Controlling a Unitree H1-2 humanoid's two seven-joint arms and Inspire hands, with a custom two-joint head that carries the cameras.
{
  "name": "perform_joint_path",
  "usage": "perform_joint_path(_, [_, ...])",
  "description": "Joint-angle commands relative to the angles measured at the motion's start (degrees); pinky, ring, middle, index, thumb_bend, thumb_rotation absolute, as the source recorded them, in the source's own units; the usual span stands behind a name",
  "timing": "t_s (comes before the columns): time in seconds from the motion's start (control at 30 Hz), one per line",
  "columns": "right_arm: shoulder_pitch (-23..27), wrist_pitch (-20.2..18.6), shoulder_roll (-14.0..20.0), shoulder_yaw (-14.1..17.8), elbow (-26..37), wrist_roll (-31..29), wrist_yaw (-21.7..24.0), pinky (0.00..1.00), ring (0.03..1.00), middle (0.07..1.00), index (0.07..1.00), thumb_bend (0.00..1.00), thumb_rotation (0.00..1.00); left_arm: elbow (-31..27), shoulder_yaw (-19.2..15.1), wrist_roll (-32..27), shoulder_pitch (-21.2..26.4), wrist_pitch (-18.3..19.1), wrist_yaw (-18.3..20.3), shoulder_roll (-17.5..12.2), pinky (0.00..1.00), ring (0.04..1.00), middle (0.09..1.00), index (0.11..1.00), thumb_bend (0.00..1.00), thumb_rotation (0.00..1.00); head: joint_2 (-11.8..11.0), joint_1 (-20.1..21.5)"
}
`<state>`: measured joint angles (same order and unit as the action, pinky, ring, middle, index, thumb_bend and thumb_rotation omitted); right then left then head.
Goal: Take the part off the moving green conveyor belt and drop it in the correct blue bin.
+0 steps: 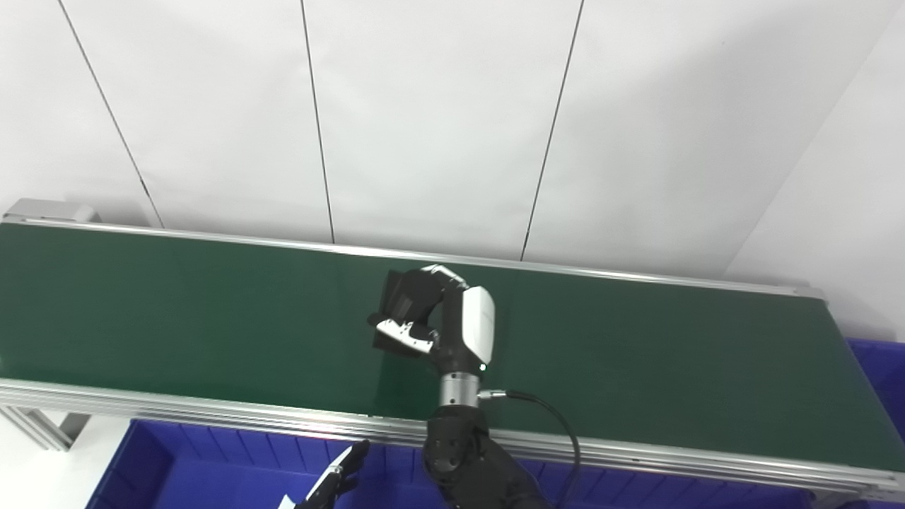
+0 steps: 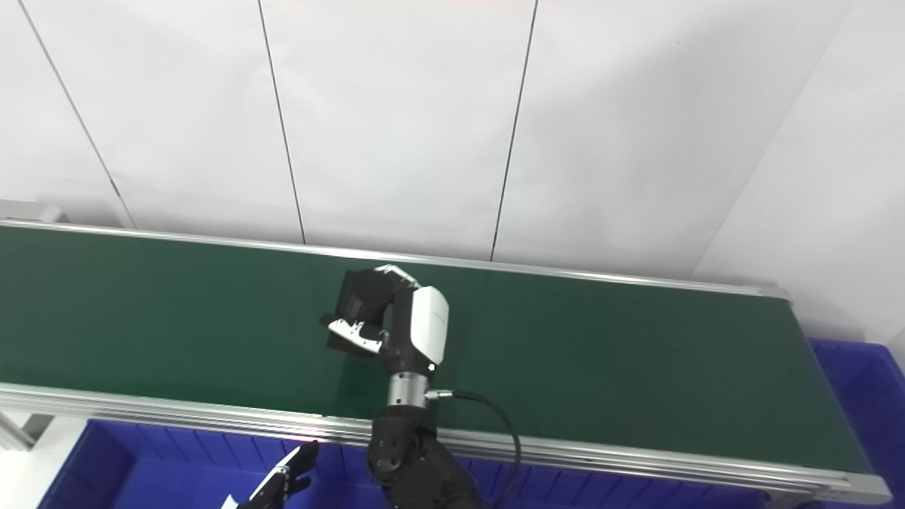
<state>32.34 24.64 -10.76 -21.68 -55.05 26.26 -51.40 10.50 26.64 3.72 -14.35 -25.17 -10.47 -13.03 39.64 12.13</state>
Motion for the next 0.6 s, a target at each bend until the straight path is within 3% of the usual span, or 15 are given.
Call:
perform_joint_path(0.0, [-2.1,0.6,0.5,0.6,7.8,1.5,1.4,0.53,0.574,0.5,0.473,0.52,0.0,-2.2,-0.1,0.2,-0.1,-1.8,0.2,-0.3,0.88,0.928,0.939,0.913,0.67,0.93,0.7,0.0])
perform_joint_path(0.1, [-8.1,-1.6,1.8,1.5,18.1,1.3,5.8,0.53,0.573,0.509,0.466,0.52,0.0,-2.7,-0.5,-0.5,-0.4,-1.8,1.1,-0.2,0.88,0.925,0.938,0.912,0.67,0.92,1.3,0.0])
perform_joint_path(0.23, [-14.2,-2.8,2.7,2.8,26.4,1.5,9.9,0.57,0.595,0.511,0.464,0.52,0.0,-3.0,-0.5,-0.4,-0.5,-1.8,1.2,0.0,0.87,0.923,0.937,0.904,0.66,0.9,2.1,0.1])
perform_joint_path(0.4, [-20.6,-4.6,2.9,4.5,34.0,2.9,12.4,0.55,0.571,0.51,0.467,0.52,0.0,-3.5,-0.8,-0.6,-0.7,-1.8,1.9,0.1,0.87,0.922,0.938,0.903,0.66,0.9,2.7,0.5])
perform_joint_path(0.5, [-24.5,-4.5,3.3,5.3,38.0,2.5,14.8,0.48,0.533,0.494,0.481,0.52,0.0,-3.8,-1.0,-0.6,-0.8,-1.8,2.2,0.2,0.87,0.921,0.938,0.901,0.67,0.89,3.7,0.8])
perform_joint_path(0.57, [-27.0,-3.9,3.8,5.7,40.4,3.5,15.5,0.49,0.529,0.488,0.485,0.52,0.0,-4.1,-1.0,-0.4,-0.6,-1.8,2.2,0.2,0.87,0.921,0.938,0.9,0.66,0.9,4.3,1.1])
